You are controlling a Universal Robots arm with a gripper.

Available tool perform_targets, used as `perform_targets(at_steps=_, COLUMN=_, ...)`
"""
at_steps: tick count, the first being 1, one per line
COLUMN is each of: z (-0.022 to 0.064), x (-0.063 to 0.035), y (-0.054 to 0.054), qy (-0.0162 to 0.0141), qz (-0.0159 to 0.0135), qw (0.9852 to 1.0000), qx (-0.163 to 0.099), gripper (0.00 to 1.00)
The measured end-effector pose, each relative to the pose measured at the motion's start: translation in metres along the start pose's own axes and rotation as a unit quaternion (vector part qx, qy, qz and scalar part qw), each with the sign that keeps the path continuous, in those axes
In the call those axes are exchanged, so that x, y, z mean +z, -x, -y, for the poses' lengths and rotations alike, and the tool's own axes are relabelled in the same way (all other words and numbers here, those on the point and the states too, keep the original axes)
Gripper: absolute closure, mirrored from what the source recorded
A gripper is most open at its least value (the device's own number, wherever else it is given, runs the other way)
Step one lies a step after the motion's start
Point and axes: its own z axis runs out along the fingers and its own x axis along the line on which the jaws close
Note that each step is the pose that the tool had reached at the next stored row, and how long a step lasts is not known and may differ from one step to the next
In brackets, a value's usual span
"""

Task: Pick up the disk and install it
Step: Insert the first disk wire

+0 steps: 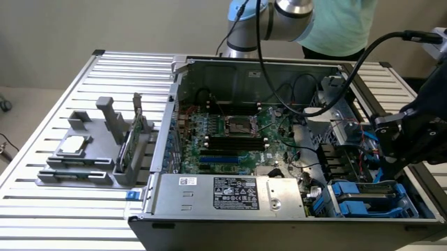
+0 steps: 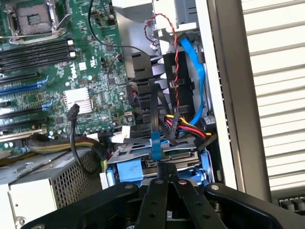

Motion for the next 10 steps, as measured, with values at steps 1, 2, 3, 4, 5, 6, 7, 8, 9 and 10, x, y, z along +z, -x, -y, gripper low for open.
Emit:
perform_targets(at_steps=1, z=0.0000, x=0.0000, y=0.0000, qy=0.0000, qz=0.0003, qw=1.0000, qx=0.008, gripper=0.89)
perform_targets(at_steps=2, z=0.0000, x=0.0000, y=0.0000, qy=0.0000, qz=0.0005, qw=0.9999, qx=0.017, gripper=0.89)
perform_targets(at_steps=3, z=0.0000, x=-0.0001, y=0.0000, qy=0.0000, qz=0.0008, qw=0.9997, qx=0.025, gripper=0.89)
perform_targets(at_steps=4, z=0.0000, x=0.0000, y=0.0000, qy=0.0001, qz=0.0010, qw=0.9995, qx=0.032, gripper=0.89)
perform_targets(at_steps=5, z=0.0000, x=-0.0001, y=0.0000, qy=0.0001, qz=0.0013, qw=0.9992, qx=0.040, gripper=0.89)
perform_targets(at_steps=6, z=0.0000, x=0.0000, y=0.0000, qy=0.0002, qz=0.0014, qw=0.9989, qx=0.046, gripper=0.89)
perform_targets(at_steps=7, z=0.0000, x=0.0000, y=0.0000, qy=0.0006, qz=0.0016, qw=0.9986, qx=0.052, gripper=0.89)
perform_targets(at_steps=8, z=-0.0001, x=-0.0001, y=0.0000, qy=0.0010, qz=0.0017, qw=0.9983, qx=0.058, gripper=0.89)
perform_targets(at_steps=9, z=-0.0001, x=-0.0001, y=0.0000, qy=0.0015, qz=0.0018, qw=0.9980, qx=0.064, gripper=0.89)
perform_targets(at_steps=10, z=0.0000, x=-0.0001, y=0.0000, qy=0.0021, qz=0.0019, qw=0.9976, qx=0.069, gripper=0.89)
